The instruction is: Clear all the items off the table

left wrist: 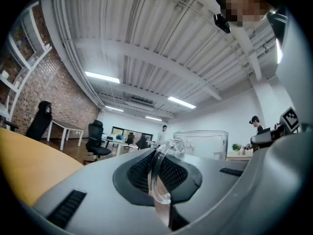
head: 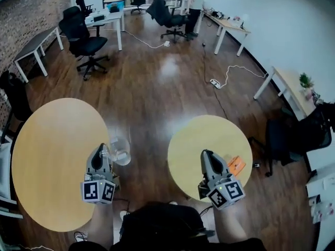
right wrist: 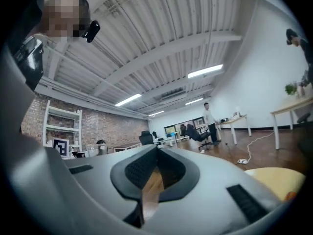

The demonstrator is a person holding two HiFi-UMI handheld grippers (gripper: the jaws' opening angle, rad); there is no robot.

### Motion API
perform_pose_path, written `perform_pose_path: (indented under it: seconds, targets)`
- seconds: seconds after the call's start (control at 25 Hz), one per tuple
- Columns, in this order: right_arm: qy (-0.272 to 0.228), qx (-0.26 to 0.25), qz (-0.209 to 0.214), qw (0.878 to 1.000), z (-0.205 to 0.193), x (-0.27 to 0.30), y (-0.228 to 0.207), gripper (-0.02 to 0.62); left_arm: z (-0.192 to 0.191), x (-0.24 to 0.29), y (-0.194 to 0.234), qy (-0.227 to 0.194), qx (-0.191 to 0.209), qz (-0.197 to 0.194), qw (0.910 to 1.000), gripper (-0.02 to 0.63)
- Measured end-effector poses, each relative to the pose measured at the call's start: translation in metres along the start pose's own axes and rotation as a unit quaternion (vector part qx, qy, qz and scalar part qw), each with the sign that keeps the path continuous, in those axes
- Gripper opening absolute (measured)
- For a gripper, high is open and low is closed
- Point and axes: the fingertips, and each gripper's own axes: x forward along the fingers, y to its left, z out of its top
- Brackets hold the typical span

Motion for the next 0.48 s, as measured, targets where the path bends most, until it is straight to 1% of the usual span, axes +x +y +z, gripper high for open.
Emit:
perform_pose_path:
  seconds: [0.12, 0.24, 0.36, 0.48]
  targets:
    - [-0.018, -0.001, -0.053, 0.998, 0.012, -0.045, -0.054, 0.005, -0.025, 0.034, -0.063, 0.005, -0.023, -0.046, 0.9987, 0.000]
    - [-0.039, 0.007, -0.111, 0.993, 0.022, -0.091, -0.103, 0.005, -0.048, 0.056, -0.127, 0.018, -0.039, -0.098, 0.9943, 0.000]
    - [-0.058, 0.022, -0.165, 0.984, 0.023, -0.131, -0.140, 0.005, -0.066, 0.072, -0.189, 0.038, -0.045, -0.165, 0.9846, 0.000]
    - [-0.070, 0.031, -0.204, 0.976, 0.019, -0.157, -0.163, 0.005, -0.081, 0.090, -0.233, 0.054, -0.054, -0.217, 0.9731, 0.000]
